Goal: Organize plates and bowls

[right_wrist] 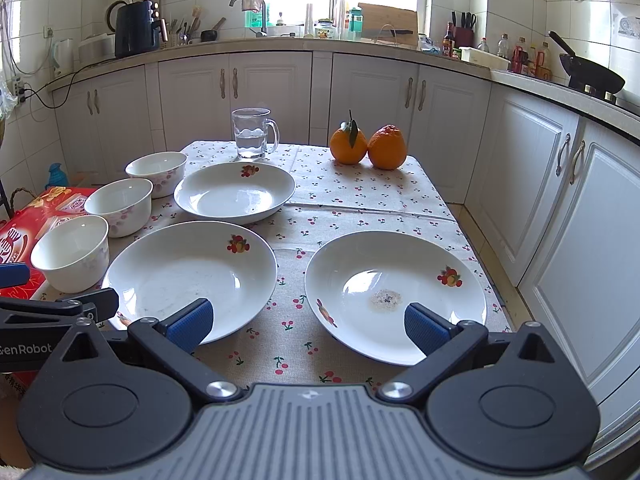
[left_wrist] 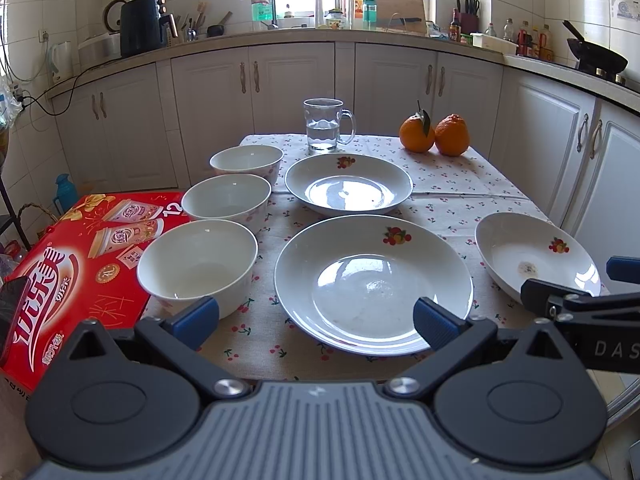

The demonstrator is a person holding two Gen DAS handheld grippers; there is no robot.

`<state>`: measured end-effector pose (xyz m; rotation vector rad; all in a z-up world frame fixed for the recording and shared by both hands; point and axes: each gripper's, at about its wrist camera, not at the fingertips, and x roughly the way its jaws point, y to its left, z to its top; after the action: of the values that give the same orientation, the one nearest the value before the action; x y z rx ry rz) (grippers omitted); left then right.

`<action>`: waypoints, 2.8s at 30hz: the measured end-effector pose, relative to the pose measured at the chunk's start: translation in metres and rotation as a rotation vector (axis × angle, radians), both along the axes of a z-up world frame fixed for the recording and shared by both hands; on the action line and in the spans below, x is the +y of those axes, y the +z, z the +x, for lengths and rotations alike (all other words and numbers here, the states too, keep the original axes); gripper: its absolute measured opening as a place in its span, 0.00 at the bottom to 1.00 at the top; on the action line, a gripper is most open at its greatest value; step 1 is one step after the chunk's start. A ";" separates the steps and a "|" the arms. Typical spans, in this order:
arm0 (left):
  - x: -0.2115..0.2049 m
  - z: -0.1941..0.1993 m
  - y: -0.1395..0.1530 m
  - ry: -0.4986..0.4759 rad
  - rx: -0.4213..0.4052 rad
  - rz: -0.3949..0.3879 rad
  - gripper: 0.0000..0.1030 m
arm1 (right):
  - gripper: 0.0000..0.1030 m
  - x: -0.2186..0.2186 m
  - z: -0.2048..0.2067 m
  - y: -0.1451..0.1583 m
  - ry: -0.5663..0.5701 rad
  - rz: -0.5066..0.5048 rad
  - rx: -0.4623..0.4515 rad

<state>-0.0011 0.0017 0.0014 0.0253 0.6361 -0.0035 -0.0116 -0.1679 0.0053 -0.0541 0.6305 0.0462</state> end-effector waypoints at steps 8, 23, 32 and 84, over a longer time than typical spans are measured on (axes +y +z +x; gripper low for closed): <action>0.000 0.000 0.000 0.000 0.000 0.000 0.99 | 1.00 0.000 0.000 0.000 0.000 -0.002 -0.001; 0.000 0.000 -0.001 0.000 0.002 0.000 0.99 | 1.00 0.000 -0.001 0.002 0.000 -0.003 -0.001; 0.000 0.000 -0.001 0.000 0.002 0.000 0.99 | 1.00 0.000 -0.001 0.002 0.000 -0.004 -0.001; -0.009 0.035 0.014 -0.161 -0.057 0.000 0.99 | 1.00 -0.053 0.009 0.006 0.063 -0.018 -0.046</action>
<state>0.0337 -0.0074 0.0154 0.0768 0.5757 -0.1580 -0.0022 -0.2213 0.0108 -0.0921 0.5829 0.1005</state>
